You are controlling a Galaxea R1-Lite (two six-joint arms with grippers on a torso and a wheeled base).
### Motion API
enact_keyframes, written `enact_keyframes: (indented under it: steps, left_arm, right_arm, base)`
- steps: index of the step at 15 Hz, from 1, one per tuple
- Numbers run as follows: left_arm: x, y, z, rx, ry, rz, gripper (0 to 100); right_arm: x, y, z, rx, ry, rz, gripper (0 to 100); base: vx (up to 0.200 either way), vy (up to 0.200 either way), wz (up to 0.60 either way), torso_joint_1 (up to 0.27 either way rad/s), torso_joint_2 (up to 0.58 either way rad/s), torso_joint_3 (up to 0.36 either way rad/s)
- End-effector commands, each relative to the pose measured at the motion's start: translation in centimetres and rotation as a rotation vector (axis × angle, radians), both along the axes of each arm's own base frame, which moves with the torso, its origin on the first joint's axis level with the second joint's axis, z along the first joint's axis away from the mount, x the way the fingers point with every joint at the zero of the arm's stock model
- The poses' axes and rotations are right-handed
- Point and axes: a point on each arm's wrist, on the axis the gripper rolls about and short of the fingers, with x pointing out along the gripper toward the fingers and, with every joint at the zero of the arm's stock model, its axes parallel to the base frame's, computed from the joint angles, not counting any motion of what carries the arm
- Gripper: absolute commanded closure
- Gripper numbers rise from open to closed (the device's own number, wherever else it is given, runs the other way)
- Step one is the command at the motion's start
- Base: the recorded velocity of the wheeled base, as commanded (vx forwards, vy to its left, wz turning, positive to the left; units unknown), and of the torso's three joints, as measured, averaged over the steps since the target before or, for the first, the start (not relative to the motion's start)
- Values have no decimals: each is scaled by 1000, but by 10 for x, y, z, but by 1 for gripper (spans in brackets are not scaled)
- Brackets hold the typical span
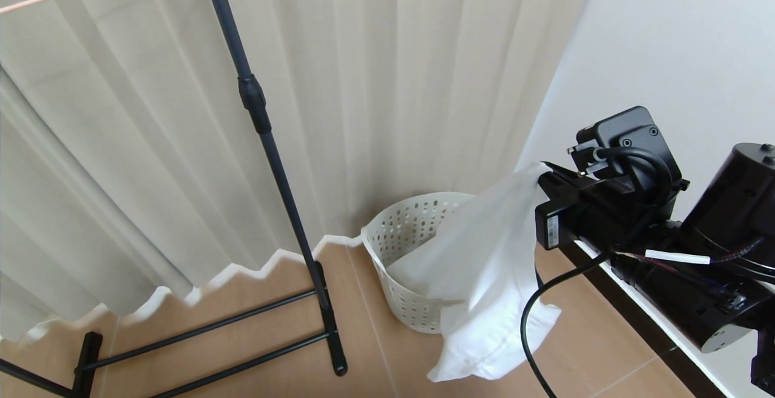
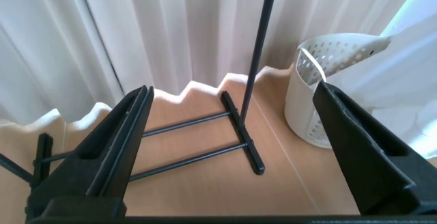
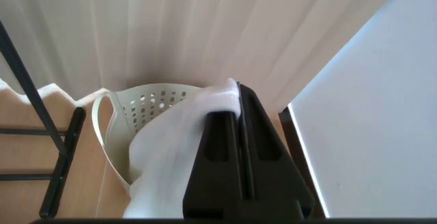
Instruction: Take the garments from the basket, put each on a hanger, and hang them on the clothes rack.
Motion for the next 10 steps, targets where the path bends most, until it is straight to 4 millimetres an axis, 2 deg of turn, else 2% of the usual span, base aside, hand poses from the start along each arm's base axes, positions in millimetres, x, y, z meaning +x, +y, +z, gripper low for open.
enact_keyframes:
  steps: [1, 6, 10]
  left_arm:
    - [0, 0, 0, 0, -1, -1, 0]
    - [0, 0, 0, 0, -1, 1, 0]
    - [0, 0, 0, 0, -1, 1, 0]
  right_arm:
    - [0, -1, 1, 2, -3, -3, 100]
    - [1, -1, 0, -1, 1, -5, 100]
    - [2, -2, -1, -2, 2, -9, 100]
  base:
    - [0, 0, 0, -2, -364, -339]
    - [0, 0, 0, 21, -419, -387]
    - [0, 0, 0, 99, -466, -373]
